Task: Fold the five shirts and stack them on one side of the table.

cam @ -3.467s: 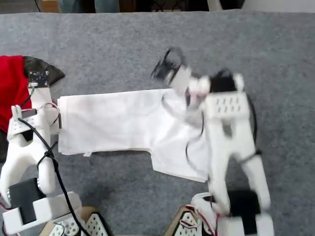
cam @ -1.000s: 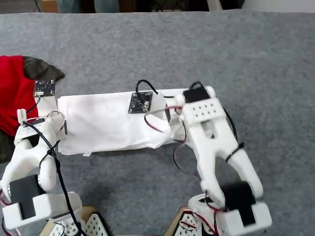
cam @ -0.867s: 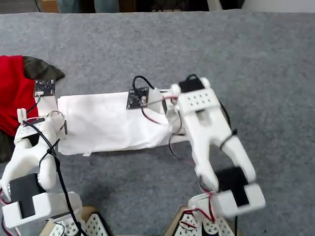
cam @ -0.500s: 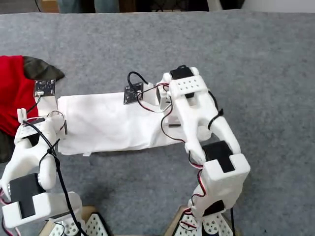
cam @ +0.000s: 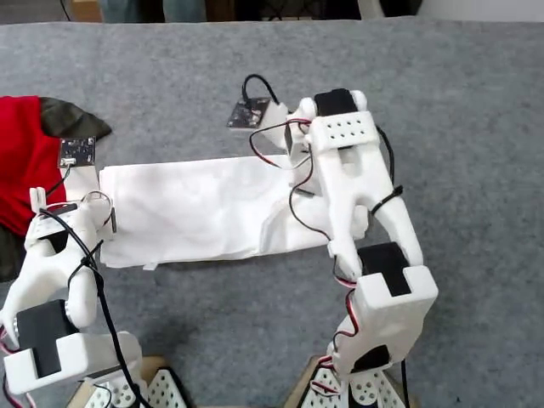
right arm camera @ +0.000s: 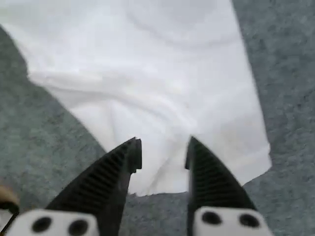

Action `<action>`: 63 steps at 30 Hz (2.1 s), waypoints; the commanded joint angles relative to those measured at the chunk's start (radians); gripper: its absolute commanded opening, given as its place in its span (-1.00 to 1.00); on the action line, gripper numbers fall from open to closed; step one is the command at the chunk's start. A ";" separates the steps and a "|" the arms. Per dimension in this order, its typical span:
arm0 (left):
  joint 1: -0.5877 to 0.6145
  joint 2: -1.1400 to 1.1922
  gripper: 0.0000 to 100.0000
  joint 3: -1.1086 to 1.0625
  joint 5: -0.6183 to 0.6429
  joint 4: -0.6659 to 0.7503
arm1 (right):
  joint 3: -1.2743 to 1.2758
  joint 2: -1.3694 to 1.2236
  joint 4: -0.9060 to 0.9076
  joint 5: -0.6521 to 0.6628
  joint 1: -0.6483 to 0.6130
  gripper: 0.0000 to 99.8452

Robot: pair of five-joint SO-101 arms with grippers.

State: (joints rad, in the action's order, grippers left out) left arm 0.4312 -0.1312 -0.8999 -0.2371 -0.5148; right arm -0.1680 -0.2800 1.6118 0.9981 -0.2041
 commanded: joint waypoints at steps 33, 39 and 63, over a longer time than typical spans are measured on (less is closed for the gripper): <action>-0.002 -0.005 -0.94 0.039 0.009 0.005 | 0.380 0.309 -0.348 -0.149 -0.058 -0.97; -0.002 -0.005 -0.94 0.039 0.011 0.005 | 0.406 0.102 -0.552 -0.287 -0.157 -0.97; -0.005 -0.044 -0.94 0.206 0.014 -0.302 | -0.031 0.180 -0.133 -0.341 -0.032 -0.97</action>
State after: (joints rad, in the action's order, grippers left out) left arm 0.4312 -0.1312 -0.8293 -0.2371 -0.6375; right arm -0.1481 -0.2002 1.4185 0.6590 -0.3084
